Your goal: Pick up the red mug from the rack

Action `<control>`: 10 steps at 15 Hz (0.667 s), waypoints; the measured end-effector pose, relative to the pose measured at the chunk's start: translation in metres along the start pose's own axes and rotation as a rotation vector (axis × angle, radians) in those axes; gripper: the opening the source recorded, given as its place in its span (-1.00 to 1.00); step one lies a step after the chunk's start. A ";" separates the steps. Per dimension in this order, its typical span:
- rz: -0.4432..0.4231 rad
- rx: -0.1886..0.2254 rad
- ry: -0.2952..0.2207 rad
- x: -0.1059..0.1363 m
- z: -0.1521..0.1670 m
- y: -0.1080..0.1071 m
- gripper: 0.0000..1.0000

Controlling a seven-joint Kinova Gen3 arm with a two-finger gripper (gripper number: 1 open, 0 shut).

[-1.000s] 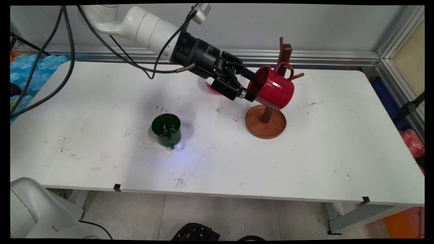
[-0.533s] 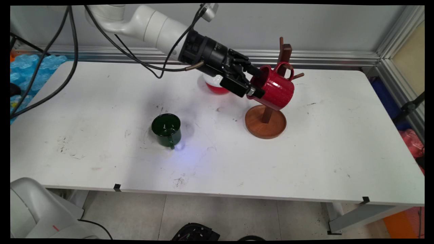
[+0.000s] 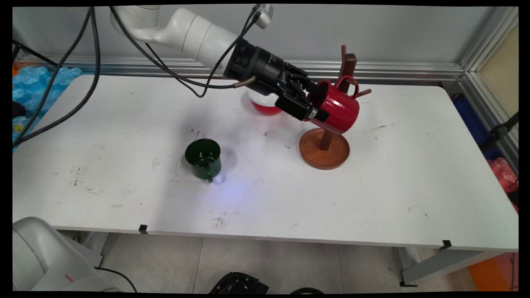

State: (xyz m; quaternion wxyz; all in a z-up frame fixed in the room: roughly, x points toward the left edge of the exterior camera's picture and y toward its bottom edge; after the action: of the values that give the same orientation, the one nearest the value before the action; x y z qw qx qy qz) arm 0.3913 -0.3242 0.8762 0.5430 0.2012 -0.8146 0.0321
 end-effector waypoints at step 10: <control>-0.050 0.009 -0.011 0.000 0.004 0.001 -1.00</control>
State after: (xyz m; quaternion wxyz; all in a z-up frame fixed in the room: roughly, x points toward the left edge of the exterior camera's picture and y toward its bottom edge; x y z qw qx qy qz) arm 0.3878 -0.3245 0.8750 0.5381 0.2243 -0.8122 0.0209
